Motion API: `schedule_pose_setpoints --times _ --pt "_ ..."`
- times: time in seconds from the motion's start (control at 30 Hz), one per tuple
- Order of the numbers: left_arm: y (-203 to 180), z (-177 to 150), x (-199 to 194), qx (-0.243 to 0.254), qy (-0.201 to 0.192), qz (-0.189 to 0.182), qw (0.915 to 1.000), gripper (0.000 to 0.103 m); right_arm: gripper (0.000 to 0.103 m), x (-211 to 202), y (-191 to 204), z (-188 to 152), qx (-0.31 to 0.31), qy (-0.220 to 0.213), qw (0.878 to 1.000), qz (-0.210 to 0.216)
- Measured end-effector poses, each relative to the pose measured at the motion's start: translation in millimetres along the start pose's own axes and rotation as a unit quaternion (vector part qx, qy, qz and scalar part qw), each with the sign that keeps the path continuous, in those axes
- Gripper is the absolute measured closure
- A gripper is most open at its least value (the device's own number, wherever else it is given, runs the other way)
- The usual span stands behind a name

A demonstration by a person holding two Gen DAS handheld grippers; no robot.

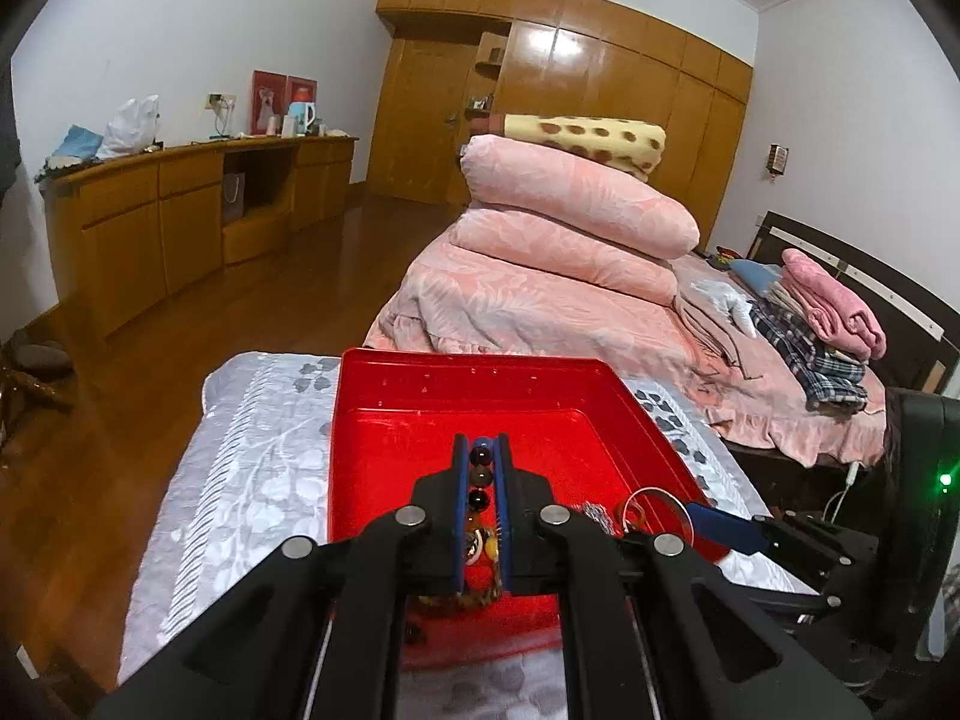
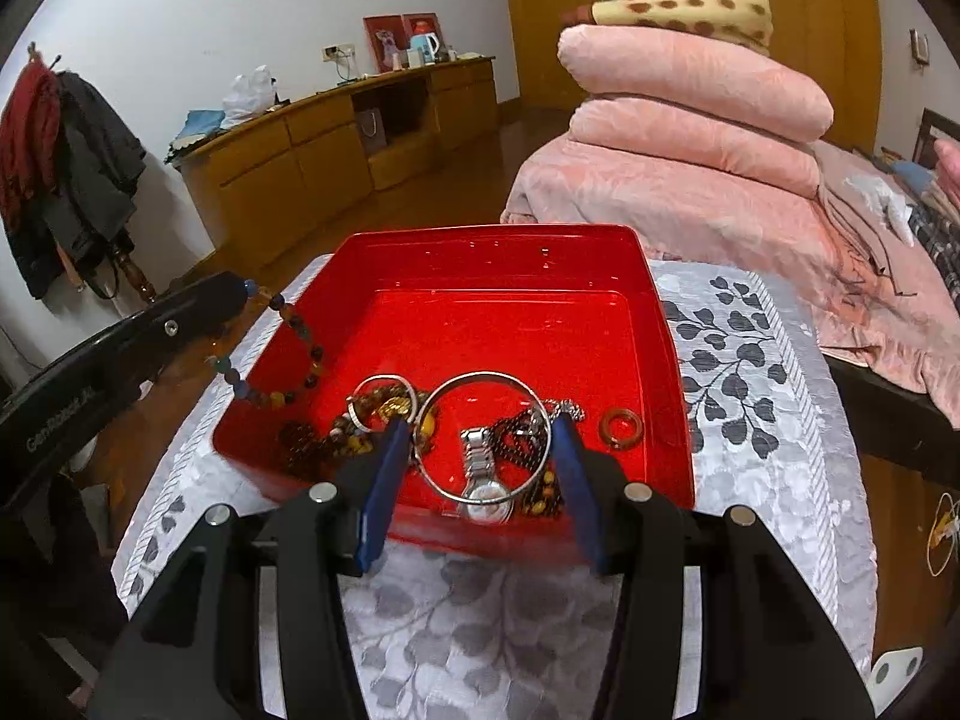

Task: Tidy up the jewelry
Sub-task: 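Carry the bead bracelet and bangle into the red tin with both grippers, then open both grippers over the tin and withdraw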

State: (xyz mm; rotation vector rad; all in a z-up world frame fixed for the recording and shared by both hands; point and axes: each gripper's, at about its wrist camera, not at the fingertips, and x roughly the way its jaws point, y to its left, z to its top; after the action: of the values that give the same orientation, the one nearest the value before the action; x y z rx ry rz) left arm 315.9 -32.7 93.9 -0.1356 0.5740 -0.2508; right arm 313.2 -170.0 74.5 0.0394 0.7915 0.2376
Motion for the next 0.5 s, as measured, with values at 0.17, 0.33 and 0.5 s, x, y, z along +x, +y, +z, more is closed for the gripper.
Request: schedule_pose_setpoints --times 0.17,0.33,0.5 --pt "1.8 1.0 25.3 -0.006 0.015 -0.002 0.9999 0.095 0.056 21.1 -5.5 7.9 0.004 0.012 1.0 -0.002" --pt "6.0 -4.1 44.7 -0.011 0.04 0.002 0.9991 0.086 0.041 36.1 -7.1 7.0 0.001 0.018 1.0 -0.019" --pt "7.4 -6.2 37.8 -0.007 0.03 0.014 0.9994 0.061 0.037 27.1 -13.1 1.3 0.001 0.006 0.999 -0.038"
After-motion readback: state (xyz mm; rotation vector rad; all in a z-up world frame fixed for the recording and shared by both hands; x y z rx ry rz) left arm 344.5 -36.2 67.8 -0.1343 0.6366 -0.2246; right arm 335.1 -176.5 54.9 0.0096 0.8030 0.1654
